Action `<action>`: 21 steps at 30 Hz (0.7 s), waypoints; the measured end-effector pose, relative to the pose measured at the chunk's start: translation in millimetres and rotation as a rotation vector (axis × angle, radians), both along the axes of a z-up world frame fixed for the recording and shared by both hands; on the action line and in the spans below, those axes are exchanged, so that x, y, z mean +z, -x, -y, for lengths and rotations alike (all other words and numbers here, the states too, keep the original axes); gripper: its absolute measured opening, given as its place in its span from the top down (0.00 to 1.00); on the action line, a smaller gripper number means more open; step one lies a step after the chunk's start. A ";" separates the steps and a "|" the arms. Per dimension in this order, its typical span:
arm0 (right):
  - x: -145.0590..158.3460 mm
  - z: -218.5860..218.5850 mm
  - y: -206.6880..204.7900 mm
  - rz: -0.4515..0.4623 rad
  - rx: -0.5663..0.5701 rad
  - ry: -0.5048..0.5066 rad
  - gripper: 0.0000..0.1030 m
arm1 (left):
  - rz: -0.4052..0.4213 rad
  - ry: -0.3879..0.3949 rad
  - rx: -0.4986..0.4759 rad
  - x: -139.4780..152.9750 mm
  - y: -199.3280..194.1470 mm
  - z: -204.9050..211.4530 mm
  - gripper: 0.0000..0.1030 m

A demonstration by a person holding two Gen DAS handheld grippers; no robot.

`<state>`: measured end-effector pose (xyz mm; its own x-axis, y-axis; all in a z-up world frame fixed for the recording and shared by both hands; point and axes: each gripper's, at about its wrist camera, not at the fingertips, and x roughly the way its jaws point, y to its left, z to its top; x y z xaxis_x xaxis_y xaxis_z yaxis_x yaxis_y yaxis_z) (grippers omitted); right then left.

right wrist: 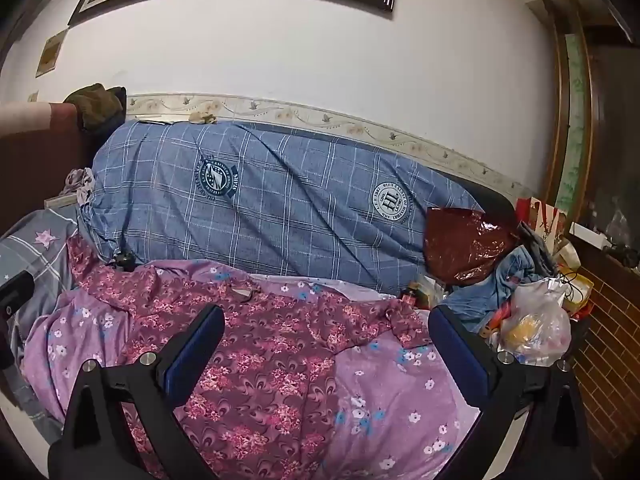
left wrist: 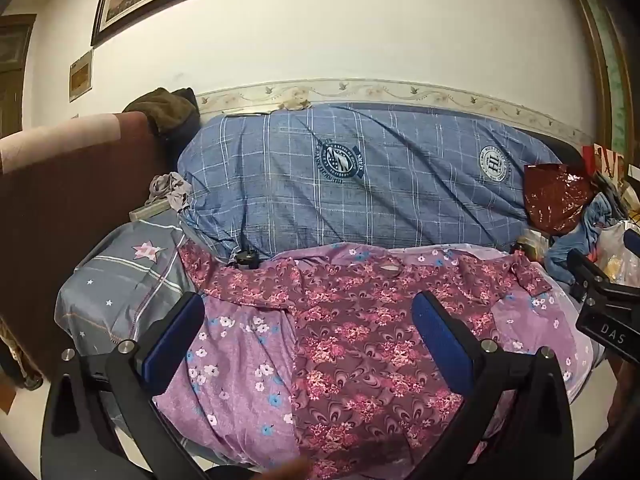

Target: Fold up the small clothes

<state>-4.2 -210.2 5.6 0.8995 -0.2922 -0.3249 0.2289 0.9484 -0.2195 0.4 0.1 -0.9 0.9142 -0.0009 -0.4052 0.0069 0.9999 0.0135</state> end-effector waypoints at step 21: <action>15.9 1.8 1.5 0.027 0.040 -0.098 0.01 | 0.036 0.001 0.070 17.8 -0.7 -3.0 0.00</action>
<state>-5.6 -212.0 21.4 0.9184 -0.2243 -0.3259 0.1952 0.9734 -0.1199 1.1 3.1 16.9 0.9261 0.0631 -0.3721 -0.0635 0.9979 0.0110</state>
